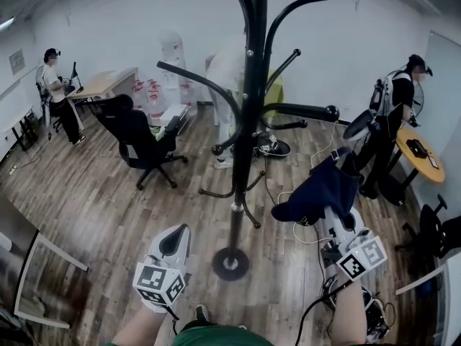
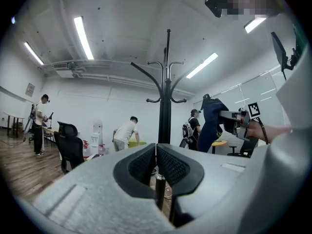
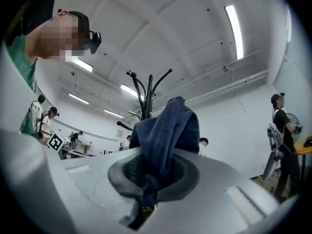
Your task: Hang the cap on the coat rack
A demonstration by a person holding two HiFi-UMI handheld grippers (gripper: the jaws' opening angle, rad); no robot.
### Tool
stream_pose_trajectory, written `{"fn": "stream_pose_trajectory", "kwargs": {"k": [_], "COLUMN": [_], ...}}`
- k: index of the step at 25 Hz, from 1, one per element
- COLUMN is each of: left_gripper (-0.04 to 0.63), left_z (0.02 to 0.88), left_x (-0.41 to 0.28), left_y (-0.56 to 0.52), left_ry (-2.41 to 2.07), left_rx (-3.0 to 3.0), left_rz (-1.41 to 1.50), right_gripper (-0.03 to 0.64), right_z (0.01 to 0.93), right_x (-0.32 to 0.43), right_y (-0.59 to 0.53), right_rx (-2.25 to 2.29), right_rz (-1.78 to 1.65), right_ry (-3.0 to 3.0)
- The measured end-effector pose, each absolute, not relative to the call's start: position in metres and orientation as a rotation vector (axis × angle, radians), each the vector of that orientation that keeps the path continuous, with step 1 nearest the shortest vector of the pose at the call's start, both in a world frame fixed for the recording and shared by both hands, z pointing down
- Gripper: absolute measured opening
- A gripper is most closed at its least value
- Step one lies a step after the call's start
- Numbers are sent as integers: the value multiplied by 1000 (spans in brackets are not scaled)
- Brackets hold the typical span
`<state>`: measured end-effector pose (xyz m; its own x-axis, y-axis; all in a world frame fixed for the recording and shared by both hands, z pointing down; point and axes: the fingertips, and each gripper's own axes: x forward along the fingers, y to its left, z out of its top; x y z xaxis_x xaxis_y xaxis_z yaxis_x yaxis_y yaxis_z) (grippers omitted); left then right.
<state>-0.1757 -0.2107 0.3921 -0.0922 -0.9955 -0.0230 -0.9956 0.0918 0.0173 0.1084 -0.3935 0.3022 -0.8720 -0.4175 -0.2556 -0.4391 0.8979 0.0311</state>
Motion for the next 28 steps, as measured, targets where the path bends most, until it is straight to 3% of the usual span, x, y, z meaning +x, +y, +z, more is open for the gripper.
{"fn": "stream_pose_trajectory", "kwargs": {"k": [19, 28], "left_gripper": [14, 14], "left_z": [391, 395], "left_x": [-269, -266], "left_y": [-206, -195], "left_ry": [2408, 2436], "left_rx": [-2021, -2007], "left_rz": [91, 66], "right_gripper": [11, 11], "right_z": [290, 297], "right_x": [35, 13], "right_y": [-440, -452], "right_rx": [-178, -76], "right_rz": [-65, -111], "right_ry": [2862, 2881]}}
